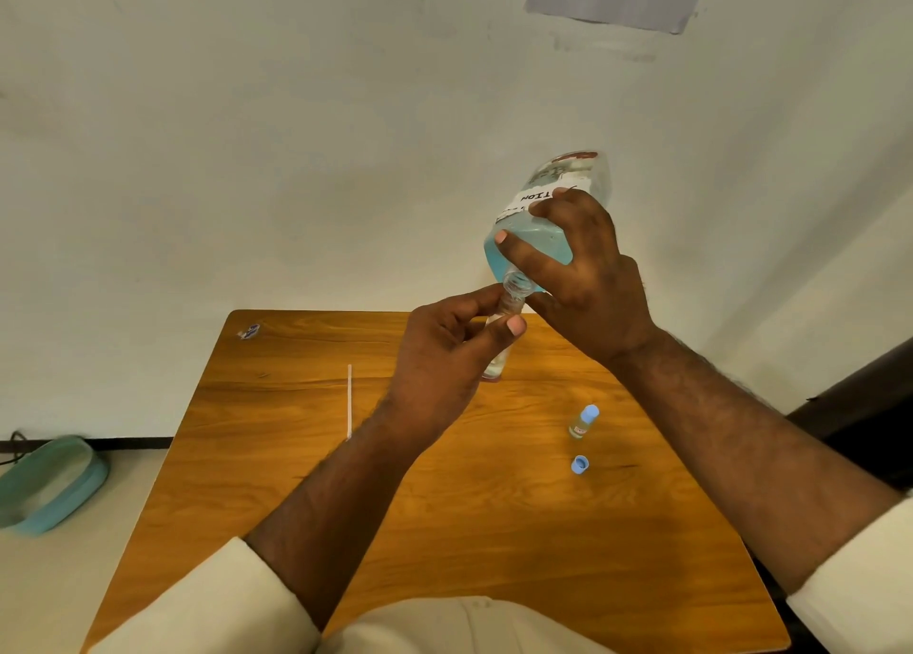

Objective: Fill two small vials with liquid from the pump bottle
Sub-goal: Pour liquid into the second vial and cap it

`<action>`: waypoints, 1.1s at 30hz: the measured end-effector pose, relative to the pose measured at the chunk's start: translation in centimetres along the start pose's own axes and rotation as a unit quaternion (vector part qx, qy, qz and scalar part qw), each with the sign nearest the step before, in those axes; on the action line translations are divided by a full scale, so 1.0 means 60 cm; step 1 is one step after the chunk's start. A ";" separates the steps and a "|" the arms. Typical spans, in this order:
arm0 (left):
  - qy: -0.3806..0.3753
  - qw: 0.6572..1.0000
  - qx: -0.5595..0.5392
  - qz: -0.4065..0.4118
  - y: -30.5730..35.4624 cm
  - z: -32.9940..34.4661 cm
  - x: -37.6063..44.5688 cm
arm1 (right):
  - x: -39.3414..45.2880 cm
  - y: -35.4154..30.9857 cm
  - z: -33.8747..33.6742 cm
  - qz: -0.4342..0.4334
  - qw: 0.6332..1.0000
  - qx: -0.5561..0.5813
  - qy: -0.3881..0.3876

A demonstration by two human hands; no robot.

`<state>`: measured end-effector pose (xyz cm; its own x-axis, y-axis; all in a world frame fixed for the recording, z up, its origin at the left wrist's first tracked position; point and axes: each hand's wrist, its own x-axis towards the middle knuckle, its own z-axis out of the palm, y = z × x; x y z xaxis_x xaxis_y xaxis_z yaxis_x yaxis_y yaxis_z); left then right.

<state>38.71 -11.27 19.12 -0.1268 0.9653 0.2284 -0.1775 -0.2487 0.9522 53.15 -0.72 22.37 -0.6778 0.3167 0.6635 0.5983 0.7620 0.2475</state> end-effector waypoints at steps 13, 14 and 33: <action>0.002 1.000 0.002 0.001 0.000 -0.003 -0.001 | 0.002 -0.003 -0.003 0.004 1.000 -0.003 -0.005; 0.002 1.000 0.000 0.001 0.000 -0.004 -0.001 | 0.003 -0.003 -0.003 0.004 1.000 -0.004 -0.006; 0.007 1.000 0.002 0.002 0.004 -0.004 -0.002 | 0.004 0.001 0.005 -0.005 1.000 -0.006 -0.002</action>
<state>38.47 -11.45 19.25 -0.1403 0.9632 0.2291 -0.1725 -0.2516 0.9523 52.88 -0.44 22.32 -0.6847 0.3115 0.6589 0.5971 0.7582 0.2620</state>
